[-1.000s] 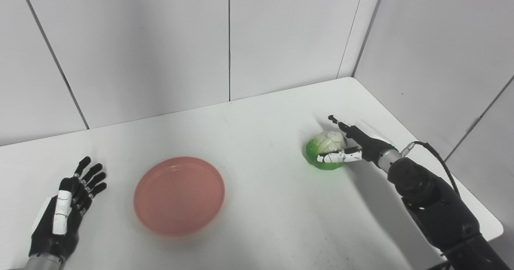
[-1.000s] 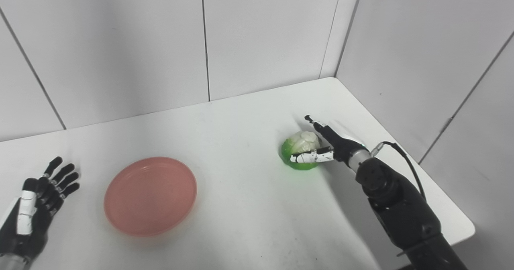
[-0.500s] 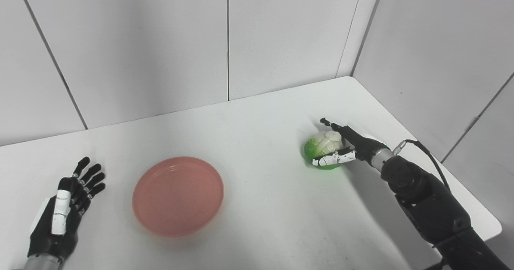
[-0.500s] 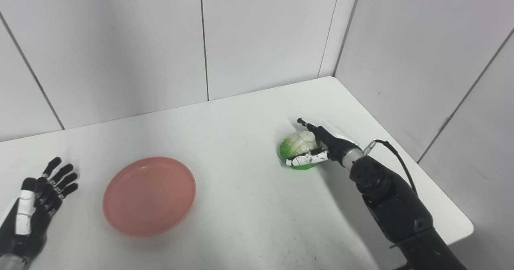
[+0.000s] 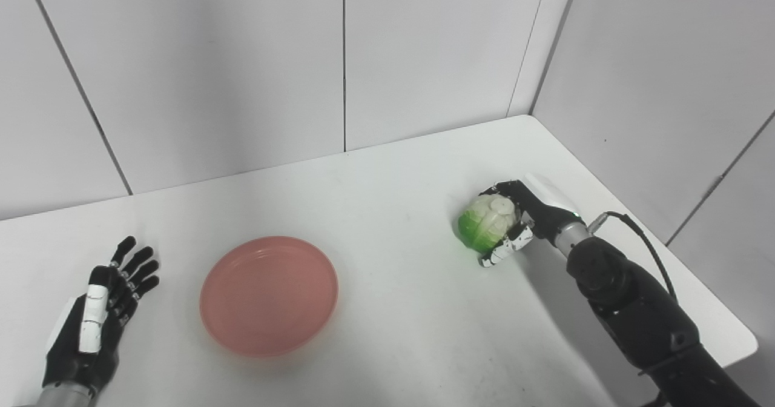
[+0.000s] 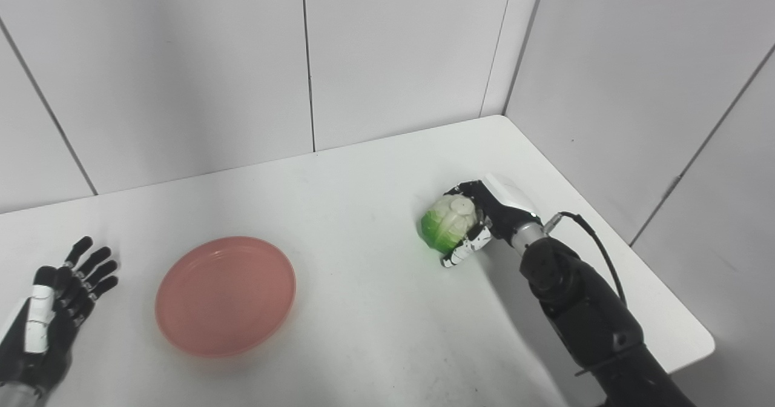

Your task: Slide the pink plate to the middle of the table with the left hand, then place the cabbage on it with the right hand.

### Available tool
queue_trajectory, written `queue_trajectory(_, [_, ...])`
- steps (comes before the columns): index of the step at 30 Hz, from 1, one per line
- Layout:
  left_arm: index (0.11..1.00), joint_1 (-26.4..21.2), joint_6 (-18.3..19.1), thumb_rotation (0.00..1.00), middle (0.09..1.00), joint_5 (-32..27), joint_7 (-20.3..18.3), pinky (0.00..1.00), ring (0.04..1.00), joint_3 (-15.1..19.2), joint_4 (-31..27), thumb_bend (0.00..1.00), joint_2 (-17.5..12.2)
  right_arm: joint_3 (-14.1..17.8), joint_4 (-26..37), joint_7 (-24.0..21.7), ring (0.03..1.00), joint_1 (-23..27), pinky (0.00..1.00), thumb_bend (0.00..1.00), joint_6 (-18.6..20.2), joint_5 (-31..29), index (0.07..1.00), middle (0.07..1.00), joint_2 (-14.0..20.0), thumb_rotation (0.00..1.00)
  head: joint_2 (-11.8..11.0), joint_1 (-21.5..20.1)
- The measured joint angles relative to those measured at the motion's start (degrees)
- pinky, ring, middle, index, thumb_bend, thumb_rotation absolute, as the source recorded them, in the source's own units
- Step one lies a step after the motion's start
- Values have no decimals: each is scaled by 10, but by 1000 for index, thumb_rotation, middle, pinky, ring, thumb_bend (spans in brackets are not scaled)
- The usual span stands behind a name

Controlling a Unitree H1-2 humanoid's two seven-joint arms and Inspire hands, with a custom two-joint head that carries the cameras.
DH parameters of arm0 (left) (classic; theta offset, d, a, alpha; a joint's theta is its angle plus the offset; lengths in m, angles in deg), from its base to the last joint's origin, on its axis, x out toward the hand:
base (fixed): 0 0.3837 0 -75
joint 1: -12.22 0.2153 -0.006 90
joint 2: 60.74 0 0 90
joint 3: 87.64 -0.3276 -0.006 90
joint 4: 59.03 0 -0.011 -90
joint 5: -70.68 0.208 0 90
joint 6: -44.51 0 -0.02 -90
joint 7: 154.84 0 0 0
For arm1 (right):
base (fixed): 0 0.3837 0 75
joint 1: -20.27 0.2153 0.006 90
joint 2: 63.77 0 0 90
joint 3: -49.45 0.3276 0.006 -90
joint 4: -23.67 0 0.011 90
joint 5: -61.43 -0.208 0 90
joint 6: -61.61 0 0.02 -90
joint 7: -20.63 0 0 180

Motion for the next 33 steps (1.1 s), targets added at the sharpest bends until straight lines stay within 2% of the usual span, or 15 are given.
queue_trajectory(6, [950, 1, 6, 991, 935, 0, 0, 915, 921, -1, -6, 858, 0, 0, 8, -1, 468, -2, 478, 530, 0, -1, 488, 479, -3, 0, -1, 3])
queue_trajectory(9, [950, 2, 12, 987, 933, 4, 4, 919, 921, -3, -12, 865, 0, -1, 21, -4, 444, -4, 447, 528, 1, -1, 499, 431, -11, 0, 0, 7])
queue_trajectory(10, [951, 2, 12, 989, 934, 6, 5, 918, 921, -4, -13, 869, 0, -1, 25, -4, 454, -4, 466, 529, 1, 0, 497, 423, -13, 0, 0, 10])
queue_trajectory(12, [952, 2, 12, 991, 936, 9, 7, 915, 921, -6, -14, 871, 0, -1, 39, -4, 472, -5, 501, 530, 2, 2, 494, 433, -17, 0, 0, 11])
queue_trajectory(16, [964, 2, 13, 999, 946, 10, 10, 938, 935, -10, -16, 865, 1, 4, 60, -12, 487, -4, 488, 530, 3, -5, 482, 490, -19, 0, 1, 23])
queue_trajectory(18, [964, 2, 13, 999, 945, 10, 10, 933, 934, -12, -16, 863, 2, 7, 71, -20, 457, -4, 443, 531, 4, -9, 490, 468, -19, 0, 2, 35])
queue_trajectory(22, [963, 5, 16, 1000, 943, 13, 21, 923, 932, -16, -22, 847, 6, 10, 97, -32, 463, -3, 438, 530, 5, -13, 493, 473, -17, 0, 3, 45])
queue_trajectory(29, [977, 11, 42, 1000, 959, 29, 48, 932, 948, -24, -48, 796, 23, 9, 134, -66, 469, 18, 467, 529, 6, -29, 484, 485, -12, 0, 3, 99])
queue_trajectory(33, [985, 11, 55, 1000, 971, 38, 61, 952, 961, -27, -56, 789, 36, -4, 155, -89, 436, 46, 405, 528, 8, -38, 499, 466, -12, 0, 4, 147])
